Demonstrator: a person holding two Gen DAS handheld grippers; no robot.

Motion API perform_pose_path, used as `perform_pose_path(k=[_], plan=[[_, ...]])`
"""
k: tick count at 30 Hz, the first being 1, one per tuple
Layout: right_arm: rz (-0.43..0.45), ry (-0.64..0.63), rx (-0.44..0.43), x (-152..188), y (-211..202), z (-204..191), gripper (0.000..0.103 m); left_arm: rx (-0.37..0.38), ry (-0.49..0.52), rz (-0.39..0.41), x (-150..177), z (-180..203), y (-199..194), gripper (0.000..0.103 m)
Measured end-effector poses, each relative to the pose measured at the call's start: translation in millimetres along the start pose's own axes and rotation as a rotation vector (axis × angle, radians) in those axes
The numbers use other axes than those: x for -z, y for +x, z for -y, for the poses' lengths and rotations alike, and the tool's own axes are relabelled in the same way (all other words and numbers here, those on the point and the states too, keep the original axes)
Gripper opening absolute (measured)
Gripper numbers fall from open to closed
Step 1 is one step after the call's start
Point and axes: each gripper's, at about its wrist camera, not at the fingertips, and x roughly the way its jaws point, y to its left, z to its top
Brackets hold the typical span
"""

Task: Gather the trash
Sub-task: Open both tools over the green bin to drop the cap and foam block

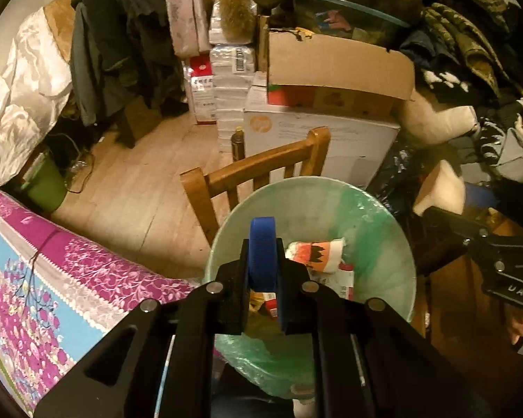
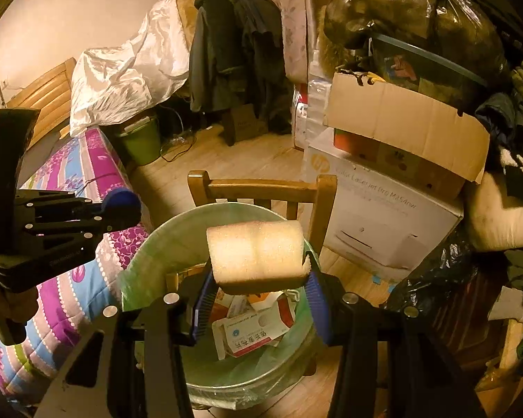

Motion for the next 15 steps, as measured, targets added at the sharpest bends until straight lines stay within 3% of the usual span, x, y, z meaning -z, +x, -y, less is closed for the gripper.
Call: perform_pose_path(k=[9,11,12,13,15], plan=[[0.007,0.001,-0.061,-1.7,-3.2,-0.1,0.049,0.110,0.006,0.031,-5.8,-1.6,-9.7,0.011],[0.003,-0.025,-0.059,-2.0,-1.1,-5.3,0.055,0.130,0.000,0.015,-6.2,-4.0,-8.3,0.026],[0.001,-0.029,-0.050,-1.7,0.0,-6.7,0.060,0.106,-0.003,0.018,-5.9,-5.5,-7.8,0.054],[0.005,-0.030,-0.056,-1.0,-0.7,-8.5,0.062,0.091,-0.008,0.030,-5.5,-7.1,-8.6,0.061],[0.009,-0.035,-0.058,-0.8,-0.8,-10.6,0.062,0.101,-0.020,0.038,-4.6,-10.8,-8.9,0.061]])
